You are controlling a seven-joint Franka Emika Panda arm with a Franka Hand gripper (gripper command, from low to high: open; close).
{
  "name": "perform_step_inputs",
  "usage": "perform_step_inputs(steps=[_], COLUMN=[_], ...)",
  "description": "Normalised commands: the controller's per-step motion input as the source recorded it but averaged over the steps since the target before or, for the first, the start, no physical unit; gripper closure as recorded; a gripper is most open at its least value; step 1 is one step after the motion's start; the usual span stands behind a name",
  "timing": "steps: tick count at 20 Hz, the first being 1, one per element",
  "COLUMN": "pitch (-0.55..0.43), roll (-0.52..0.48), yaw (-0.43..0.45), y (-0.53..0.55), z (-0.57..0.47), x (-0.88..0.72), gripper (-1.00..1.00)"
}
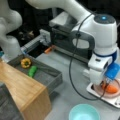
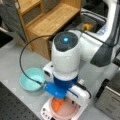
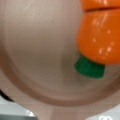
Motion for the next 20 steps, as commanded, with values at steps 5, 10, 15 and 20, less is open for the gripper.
perform_step_inputs(steps=[5,10,15,20], pitch=[0.180,0.191,0.158,0.115], roll=[-0.288,-0.333,-0.363,-0.361], yaw=[0.009,0.028,0.025,0.035], y=[0.08,0.12,0.10,0.06], z=[0.07,-0.04,-0.14,0.03], x=[0.45,0.32,0.28,0.19], gripper=[-1.00,-1.00,-1.00,-1.00])
